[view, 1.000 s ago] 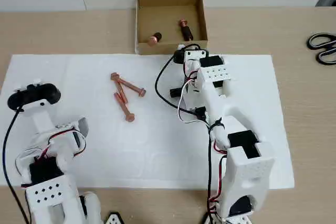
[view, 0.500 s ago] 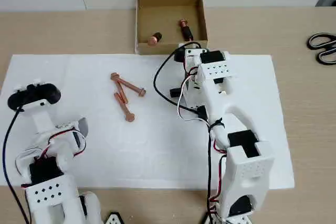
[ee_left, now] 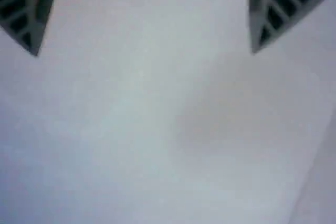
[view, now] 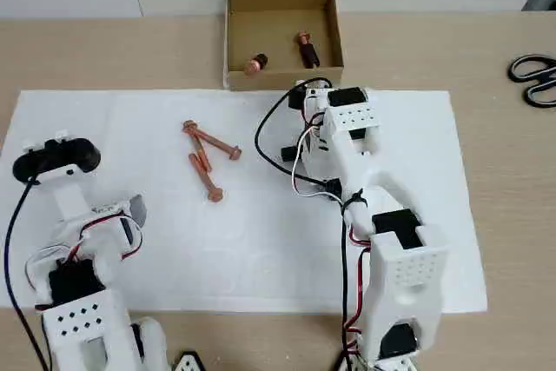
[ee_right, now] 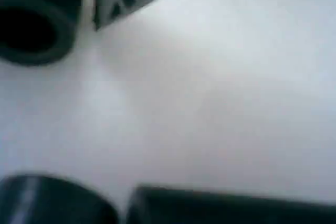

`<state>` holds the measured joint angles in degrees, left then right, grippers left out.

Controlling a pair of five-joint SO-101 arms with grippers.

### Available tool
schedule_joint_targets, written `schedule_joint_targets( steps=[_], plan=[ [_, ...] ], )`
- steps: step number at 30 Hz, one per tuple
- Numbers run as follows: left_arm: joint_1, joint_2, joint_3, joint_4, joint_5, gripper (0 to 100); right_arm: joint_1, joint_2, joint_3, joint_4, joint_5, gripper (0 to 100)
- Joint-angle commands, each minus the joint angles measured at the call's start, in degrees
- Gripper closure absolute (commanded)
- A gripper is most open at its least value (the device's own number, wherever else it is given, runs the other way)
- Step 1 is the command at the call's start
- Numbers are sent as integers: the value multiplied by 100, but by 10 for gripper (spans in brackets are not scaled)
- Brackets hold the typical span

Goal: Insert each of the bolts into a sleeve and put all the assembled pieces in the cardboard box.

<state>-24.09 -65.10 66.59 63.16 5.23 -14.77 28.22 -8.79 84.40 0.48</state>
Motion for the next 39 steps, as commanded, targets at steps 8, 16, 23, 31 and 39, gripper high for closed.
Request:
schedule_joint_targets(
  steps=[8,16,23,31,39],
  plan=[
    [0,-53,-198,18,-53,757,84,-127,-123,119,-9,994],
    [0,-18,-796,352,-53,757,453,-998,-185,391,343,995],
    [0,-9,-1411,1143,-53,755,963,-1771,-176,523,413,995],
    [0,-9,-1947,1732,-229,755,1305,-2220,-176,1095,914,995],
    [0,-9,-2563,2242,-246,755,1332,-2677,-141,1200,905,995]
  ],
)
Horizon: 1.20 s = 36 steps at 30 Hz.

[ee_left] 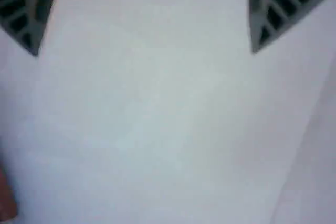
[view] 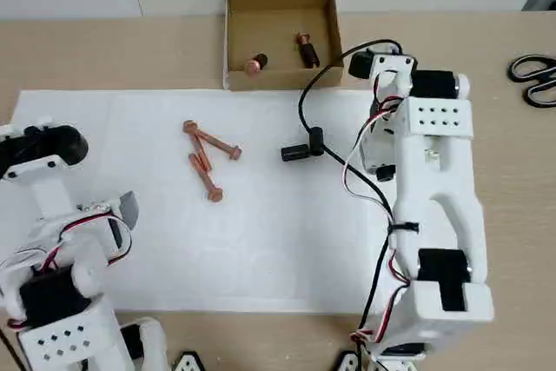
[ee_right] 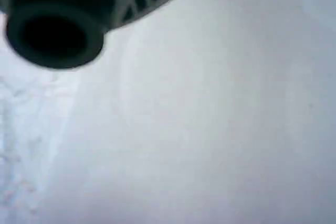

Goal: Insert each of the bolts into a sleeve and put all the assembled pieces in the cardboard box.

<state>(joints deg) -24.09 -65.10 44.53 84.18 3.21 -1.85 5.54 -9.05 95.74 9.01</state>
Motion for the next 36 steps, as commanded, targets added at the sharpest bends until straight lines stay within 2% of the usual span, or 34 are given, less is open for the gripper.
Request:
schedule_joint_targets(
  steps=[1,9,19,24,29,33,36],
  plan=[
    [0,-9,-435,220,-44,755,40,-444,-114,66,53,995],
    [0,-9,-699,484,-53,755,31,-787,-114,66,35,995],
    [0,123,-708,264,-53,755,4,-1086,-18,66,44,995],
    [0,1055,-866,35,-53,756,4,-1086,229,57,62,995],
    [44,2189,-1692,35,-26,757,4,-1086,211,40,62,995],
    [536,2998,-2281,18,-44,757,4,-1086,202,31,53,995],
    [993,3604,-2545,-316,-44,757,4,-1086,202,31,62,995]
  ],
)
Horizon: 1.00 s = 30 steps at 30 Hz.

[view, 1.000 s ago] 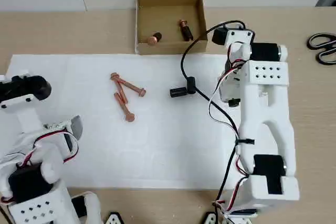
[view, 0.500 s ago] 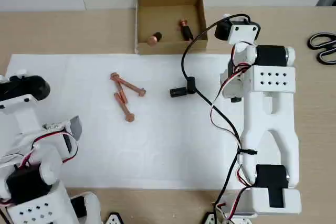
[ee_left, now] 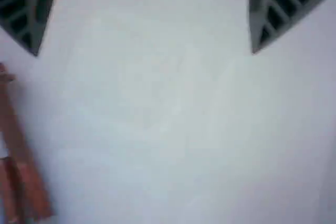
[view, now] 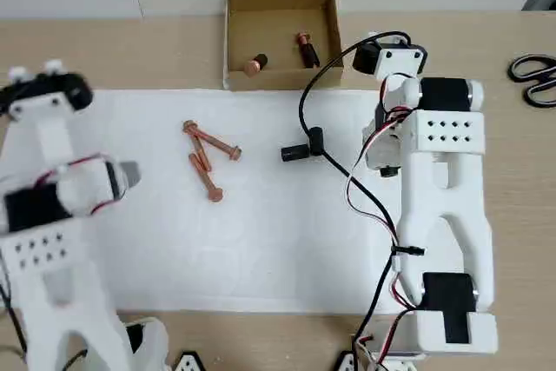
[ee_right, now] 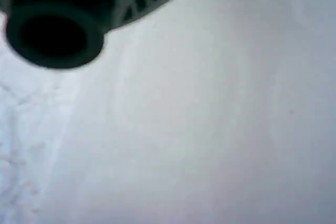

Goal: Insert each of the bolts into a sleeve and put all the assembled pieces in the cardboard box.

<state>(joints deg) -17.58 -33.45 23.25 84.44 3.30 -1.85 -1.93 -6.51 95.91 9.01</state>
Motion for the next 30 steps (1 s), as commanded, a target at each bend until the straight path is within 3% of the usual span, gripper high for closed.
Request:
schedule_joint_targets(
  steps=[1,7,15,20,23,27,30],
  plan=[
    [492,659,-479,-519,-53,757,4,-338,-53,13,62,995],
    [1099,2523,-1349,-1222,-26,757,4,-338,-35,22,62,995],
    [1495,4774,-3196,-1213,0,757,4,-338,-26,22,62,995],
    [1679,5653,-3969,-1152,668,757,4,-303,-26,4,44,995],
    [1785,5925,-4418,-765,580,757,4,-303,-26,4,44,995],
    [1899,6013,-5015,-185,-677,757,4,-295,-26,-4,44,995],
    [1899,6040,-5420,273,-2453,757,4,-295,-26,-4,35,995]
  ],
)
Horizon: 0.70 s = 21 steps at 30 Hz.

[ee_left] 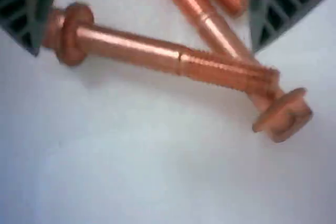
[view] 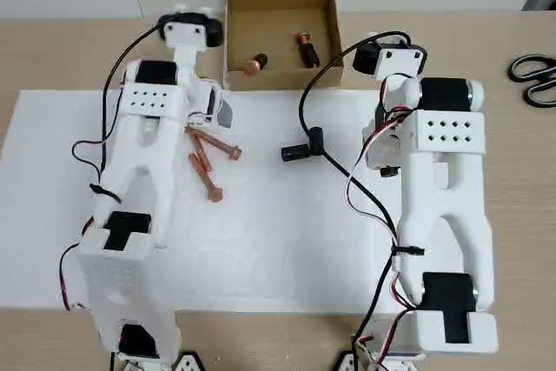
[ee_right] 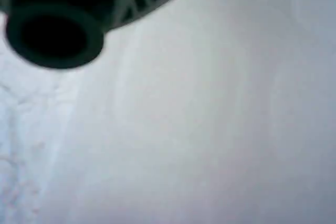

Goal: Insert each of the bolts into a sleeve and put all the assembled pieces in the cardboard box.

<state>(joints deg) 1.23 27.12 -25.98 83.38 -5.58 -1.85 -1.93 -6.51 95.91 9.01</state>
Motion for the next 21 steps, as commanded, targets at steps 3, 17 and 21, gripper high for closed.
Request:
schedule_joint_targets(
  steps=[3,17,21],
  plan=[
    [18,-9,-611,642,-3262,757,4,-295,-26,-4,35,995],
    [369,835,-532,167,-5521,757,13,-303,281,-4,70,995],
    [387,1055,-532,-167,-5591,757,13,-303,281,-13,70,995]
  ],
)
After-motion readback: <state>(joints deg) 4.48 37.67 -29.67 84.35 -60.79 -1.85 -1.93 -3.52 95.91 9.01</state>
